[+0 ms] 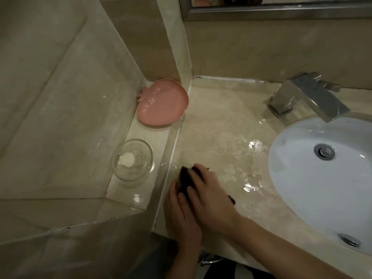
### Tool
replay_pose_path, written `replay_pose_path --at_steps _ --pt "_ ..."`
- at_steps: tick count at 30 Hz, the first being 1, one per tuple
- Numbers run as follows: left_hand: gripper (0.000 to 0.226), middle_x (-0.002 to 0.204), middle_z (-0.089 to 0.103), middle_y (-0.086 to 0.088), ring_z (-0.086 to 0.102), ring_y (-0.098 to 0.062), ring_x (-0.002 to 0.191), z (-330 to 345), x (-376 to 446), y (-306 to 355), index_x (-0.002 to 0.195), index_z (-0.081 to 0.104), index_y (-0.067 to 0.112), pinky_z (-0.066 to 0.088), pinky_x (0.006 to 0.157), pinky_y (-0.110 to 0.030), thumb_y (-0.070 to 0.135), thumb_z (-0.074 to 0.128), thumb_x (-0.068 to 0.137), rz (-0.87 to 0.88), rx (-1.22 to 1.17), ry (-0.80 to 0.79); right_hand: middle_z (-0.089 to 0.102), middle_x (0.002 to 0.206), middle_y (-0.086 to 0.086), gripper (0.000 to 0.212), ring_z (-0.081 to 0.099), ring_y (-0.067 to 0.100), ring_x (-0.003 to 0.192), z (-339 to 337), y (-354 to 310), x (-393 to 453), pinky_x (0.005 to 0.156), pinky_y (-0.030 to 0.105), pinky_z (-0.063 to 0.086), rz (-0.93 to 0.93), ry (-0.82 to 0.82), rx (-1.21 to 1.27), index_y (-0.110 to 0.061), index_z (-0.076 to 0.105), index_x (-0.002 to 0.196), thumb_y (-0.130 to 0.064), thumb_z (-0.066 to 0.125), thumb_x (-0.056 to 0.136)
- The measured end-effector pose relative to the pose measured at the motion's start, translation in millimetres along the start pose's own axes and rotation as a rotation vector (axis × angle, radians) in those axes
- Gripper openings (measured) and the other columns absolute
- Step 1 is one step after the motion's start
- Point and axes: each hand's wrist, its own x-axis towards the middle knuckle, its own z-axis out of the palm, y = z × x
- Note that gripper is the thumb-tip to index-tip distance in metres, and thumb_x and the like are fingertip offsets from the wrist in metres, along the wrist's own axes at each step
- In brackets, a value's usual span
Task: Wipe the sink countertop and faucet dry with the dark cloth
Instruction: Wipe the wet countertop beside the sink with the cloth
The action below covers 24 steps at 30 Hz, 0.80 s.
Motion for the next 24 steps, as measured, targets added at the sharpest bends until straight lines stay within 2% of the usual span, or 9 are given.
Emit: replay_pose_path --at_steps 2,4,7,9,12,14,17,22,24 --pt "0.045 0.145 0.053 0.005 0.051 -0.011 0.131 -6.5 -0.7 -4.5 0.143 0.048 0.026 0.043 0.110 -0.042 0.047 0.036 0.105 -0.036 -0.047 0.078 0.035 0.157 0.006 0.047 0.033 0.026 0.141 30.4 8.7 0.4 0.119 0.040 0.027 -0.203 -0.027 -0.222 -0.019 0.042 0.150 -0.032 0.038 0.106" --pt "0.037 0.143 0.054 0.005 0.051 -0.006 0.129 -13.0 -2.9 -5.3 0.141 0.051 0.022 0.043 0.111 -0.039 0.026 0.036 0.108 -0.031 -0.019 0.140 0.040 0.156 0.007 0.048 0.031 0.029 0.145 51.2 17.6 8.3 0.123 0.042 0.015 -0.354 -0.085 -0.401 -0.016 0.047 0.147 -0.035 0.039 0.104" --pt "0.038 0.144 0.053 0.006 0.049 0.003 0.129 -19.6 -4.5 -2.2 0.141 0.053 0.017 0.040 0.107 -0.018 0.011 0.037 0.108 -0.017 -0.023 0.118 0.040 0.156 0.012 0.053 0.028 0.033 0.148 73.2 21.7 14.4 0.124 0.048 0.010 -0.453 -0.194 -0.509 -0.009 0.048 0.146 -0.037 0.034 0.103" --pt "0.039 0.145 0.053 0.006 0.047 0.008 0.128 -18.7 -1.5 1.2 0.142 0.052 0.016 0.038 0.100 -0.005 0.010 0.038 0.107 -0.011 -0.037 0.086 0.041 0.155 0.011 0.052 0.031 0.032 0.147 72.6 24.4 21.8 0.125 0.045 0.012 -0.404 -0.130 -0.481 -0.008 0.048 0.146 -0.037 0.034 0.104" --pt "0.038 0.147 0.051 0.005 0.046 0.007 0.131 -16.7 8.4 3.0 0.144 0.052 0.014 0.034 0.098 0.000 0.013 0.040 0.107 0.045 0.012 0.023 0.050 0.148 0.011 0.046 0.040 0.030 0.141 63.7 28.2 40.9 0.124 0.038 0.014 -0.358 -0.002 -0.433 -0.009 0.057 0.138 -0.034 0.042 0.103" --pt "0.039 0.150 0.047 0.007 0.043 0.000 0.137 -16.1 13.9 -0.8 0.145 0.051 0.018 0.031 0.103 -0.004 0.016 0.041 0.107 0.113 0.109 -0.047 0.050 0.148 0.012 0.045 0.039 0.029 0.142 55.5 32.7 55.2 0.123 0.038 0.017 -0.272 0.041 -0.423 -0.008 0.056 0.139 -0.033 0.043 0.103" --pt "0.039 0.146 0.051 0.007 0.045 -0.005 0.137 -16.0 16.0 -8.6 0.142 0.054 0.022 0.035 0.109 -0.020 0.020 0.043 0.104 0.176 0.182 -0.132 0.047 0.151 0.012 0.048 0.036 0.029 0.144 27.5 53.9 64.3 0.122 0.038 0.021 -0.026 0.181 -0.388 -0.008 0.051 0.143 -0.032 0.049 0.102" --pt "0.038 0.132 0.059 0.005 0.054 -0.010 0.125 -12.9 3.1 -9.1 0.126 0.061 0.031 0.041 0.105 -0.020 0.005 0.051 0.100 0.224 0.181 -0.190 0.049 0.149 0.010 0.041 0.042 0.032 0.137 -54.1 119.1 21.5 0.115 0.043 0.033 0.224 0.381 -0.450 -0.009 0.055 0.139 -0.027 0.049 0.103" --pt "0.040 0.129 0.060 0.006 0.056 -0.010 0.123 -10.8 -2.4 -10.2 0.123 0.063 0.031 0.043 0.104 -0.021 0.001 0.052 0.099 0.221 0.159 -0.198 0.050 0.148 0.003 0.038 0.046 0.031 0.129 -75.7 133.6 -1.4 0.099 0.041 0.046 0.288 0.388 -0.459 -0.015 0.055 0.139 -0.028 0.046 0.105"
